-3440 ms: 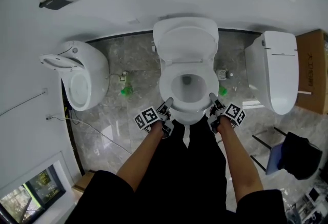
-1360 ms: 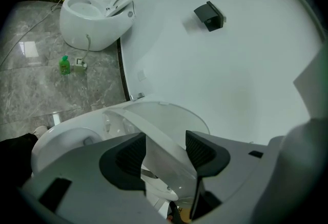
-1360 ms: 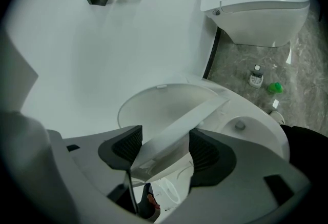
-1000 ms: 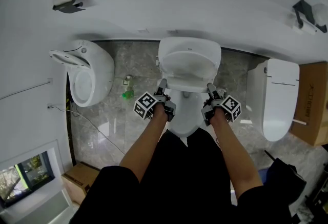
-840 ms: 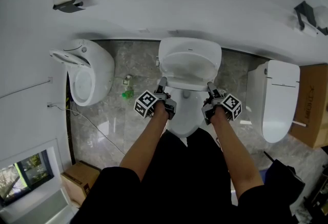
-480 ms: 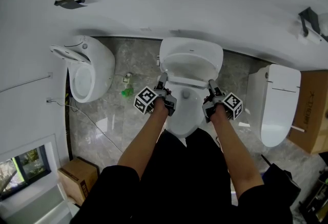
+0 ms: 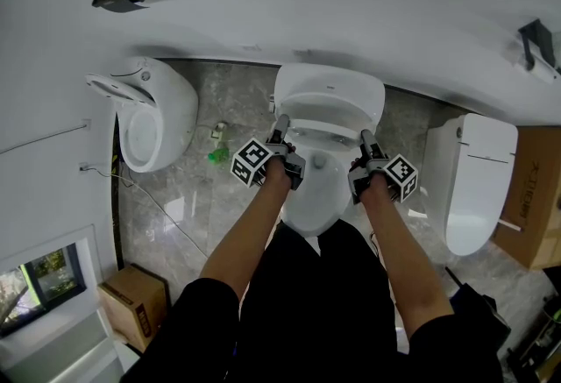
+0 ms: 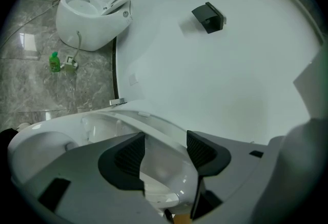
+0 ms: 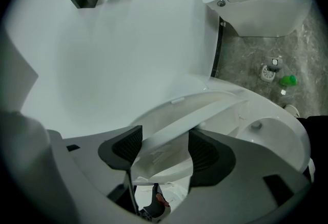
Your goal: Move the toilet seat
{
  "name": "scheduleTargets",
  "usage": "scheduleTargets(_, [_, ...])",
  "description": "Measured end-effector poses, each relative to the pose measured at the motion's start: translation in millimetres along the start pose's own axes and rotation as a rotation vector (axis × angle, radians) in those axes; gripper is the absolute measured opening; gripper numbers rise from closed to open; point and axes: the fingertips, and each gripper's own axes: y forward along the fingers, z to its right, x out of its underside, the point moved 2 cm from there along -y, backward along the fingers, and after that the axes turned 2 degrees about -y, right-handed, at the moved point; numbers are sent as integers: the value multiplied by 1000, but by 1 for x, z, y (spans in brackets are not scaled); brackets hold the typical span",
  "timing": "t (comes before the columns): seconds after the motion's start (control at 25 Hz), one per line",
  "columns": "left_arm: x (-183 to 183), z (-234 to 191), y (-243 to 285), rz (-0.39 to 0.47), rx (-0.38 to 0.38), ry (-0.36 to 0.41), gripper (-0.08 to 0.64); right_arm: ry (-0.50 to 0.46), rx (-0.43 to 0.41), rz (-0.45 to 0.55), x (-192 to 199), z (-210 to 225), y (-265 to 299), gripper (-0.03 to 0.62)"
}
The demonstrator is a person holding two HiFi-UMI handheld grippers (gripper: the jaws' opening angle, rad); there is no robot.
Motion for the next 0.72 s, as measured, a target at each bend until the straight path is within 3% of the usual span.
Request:
scheduleTargets(0.28, [-4, 8, 19, 7, 6, -7, 264, 5, -31, 60, -11, -5, 13, 287])
scheduleTargets(0.72, [-8, 14, 38, -20, 46, 12, 265, -17, -81, 51, -22, -9, 24, 285])
